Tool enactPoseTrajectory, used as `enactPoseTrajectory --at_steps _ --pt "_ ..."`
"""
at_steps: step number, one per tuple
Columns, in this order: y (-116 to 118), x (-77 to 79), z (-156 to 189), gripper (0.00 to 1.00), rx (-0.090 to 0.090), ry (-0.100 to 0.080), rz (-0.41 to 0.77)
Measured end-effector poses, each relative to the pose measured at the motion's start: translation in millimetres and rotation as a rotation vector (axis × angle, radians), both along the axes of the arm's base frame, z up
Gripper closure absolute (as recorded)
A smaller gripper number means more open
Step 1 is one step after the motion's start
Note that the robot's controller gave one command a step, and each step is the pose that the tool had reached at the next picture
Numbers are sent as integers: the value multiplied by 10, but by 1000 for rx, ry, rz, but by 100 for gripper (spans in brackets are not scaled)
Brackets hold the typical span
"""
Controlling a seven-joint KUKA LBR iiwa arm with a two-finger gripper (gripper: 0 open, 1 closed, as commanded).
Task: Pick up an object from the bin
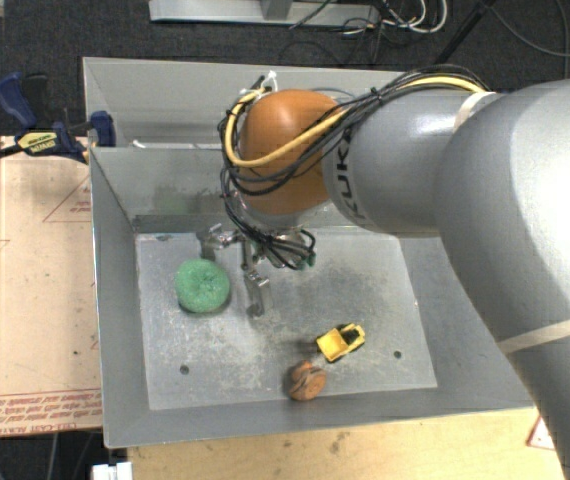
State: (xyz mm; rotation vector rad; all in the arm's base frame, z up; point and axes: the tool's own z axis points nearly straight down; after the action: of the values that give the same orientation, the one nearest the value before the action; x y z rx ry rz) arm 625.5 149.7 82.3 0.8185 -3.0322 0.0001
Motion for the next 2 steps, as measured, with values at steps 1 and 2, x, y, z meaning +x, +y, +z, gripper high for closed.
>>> enactPoseTrajectory --at_steps 1,2 --pt "556 127 -103 100 4 -4 260" --pt "554 127 -103 100 4 -4 260"
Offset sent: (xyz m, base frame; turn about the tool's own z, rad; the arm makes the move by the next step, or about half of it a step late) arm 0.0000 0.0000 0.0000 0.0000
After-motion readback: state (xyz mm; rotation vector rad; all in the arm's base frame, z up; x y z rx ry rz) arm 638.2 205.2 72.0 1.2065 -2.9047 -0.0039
